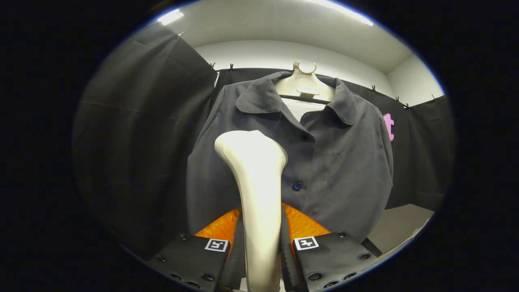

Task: Iron the clothes twice with a garment steamer, once on the left side and once on the right side.

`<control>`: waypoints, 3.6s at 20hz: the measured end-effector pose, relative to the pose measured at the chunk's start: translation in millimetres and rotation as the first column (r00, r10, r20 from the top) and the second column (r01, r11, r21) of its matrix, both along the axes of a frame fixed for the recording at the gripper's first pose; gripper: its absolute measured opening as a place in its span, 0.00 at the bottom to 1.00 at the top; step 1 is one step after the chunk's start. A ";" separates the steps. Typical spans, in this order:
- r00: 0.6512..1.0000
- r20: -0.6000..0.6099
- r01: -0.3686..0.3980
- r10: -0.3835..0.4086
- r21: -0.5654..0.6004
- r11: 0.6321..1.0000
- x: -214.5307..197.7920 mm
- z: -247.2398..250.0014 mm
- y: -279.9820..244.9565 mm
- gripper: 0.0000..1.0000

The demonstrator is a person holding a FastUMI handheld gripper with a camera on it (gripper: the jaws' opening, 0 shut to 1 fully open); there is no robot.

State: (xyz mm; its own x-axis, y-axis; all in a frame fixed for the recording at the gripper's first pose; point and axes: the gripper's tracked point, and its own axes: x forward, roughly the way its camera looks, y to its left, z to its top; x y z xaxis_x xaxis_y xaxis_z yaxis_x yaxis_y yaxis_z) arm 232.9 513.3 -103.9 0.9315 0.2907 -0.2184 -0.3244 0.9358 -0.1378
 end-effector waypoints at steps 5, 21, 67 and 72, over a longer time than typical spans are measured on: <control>0.999 -0.045 -0.006 0.005 -0.021 1.000 -12.5 -25.6 -1.1 0.45; 0.965 -0.262 -0.023 0.001 -0.081 0.996 -70.6 -133.2 -13.2 0.45; 0.983 -0.169 0.065 -0.071 -0.041 0.997 -103.1 -43.9 -122.4 0.45; 0.983 -0.046 0.178 -0.179 -0.018 0.984 -119.5 -2.5 -186.4 0.45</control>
State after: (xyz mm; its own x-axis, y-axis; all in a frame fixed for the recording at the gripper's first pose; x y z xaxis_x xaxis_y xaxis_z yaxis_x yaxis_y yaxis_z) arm 113.4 326.9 -106.4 0.9568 0.1177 -0.2660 -0.1589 0.9774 -0.1394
